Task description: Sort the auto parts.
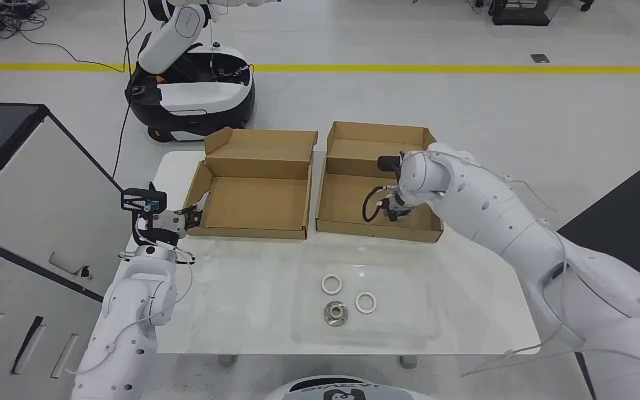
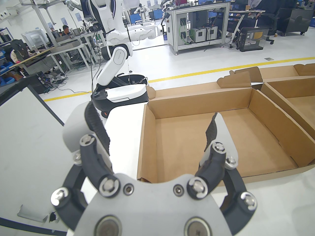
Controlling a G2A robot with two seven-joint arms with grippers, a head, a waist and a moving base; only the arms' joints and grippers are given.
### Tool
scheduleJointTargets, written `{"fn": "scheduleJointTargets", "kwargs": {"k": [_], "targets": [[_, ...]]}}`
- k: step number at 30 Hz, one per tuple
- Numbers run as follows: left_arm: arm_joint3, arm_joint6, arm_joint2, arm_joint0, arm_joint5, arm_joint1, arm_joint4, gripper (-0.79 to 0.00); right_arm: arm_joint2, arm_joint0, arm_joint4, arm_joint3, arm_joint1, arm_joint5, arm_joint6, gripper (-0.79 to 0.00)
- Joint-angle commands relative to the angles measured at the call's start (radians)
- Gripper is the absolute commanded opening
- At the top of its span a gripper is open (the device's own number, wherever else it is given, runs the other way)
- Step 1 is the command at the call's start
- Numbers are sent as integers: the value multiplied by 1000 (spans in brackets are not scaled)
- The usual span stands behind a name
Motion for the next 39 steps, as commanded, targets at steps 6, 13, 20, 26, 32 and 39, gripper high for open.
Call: {"fn": "scheduleJointTargets", "kwargs": {"k": [6, 13, 20, 26, 32, 39], "targets": [[0, 0, 0, 0, 0, 0, 0, 0, 13, -10, -17, 3, -4, 4, 9, -785], [0, 0, 0, 0, 0, 0, 0, 0, 29, -19, -33, 3, -6, 4, 13, -619], [0, 0, 0, 0, 0, 0, 0, 0, 57, -23, -48, -14, -2, 9, 18, -539], [0, 0, 0, 0, 0, 0, 0, 0, 91, -22, -68, -56, 10, 22, 28, -422], [0, 0, 0, 0, 0, 0, 0, 0, 137, -28, -91, -108, 30, 39, 42, 0], [0, 0, 0, 0, 0, 0, 0, 0, 222, -48, -110, -202, 66, 62, 56, 0]]}}
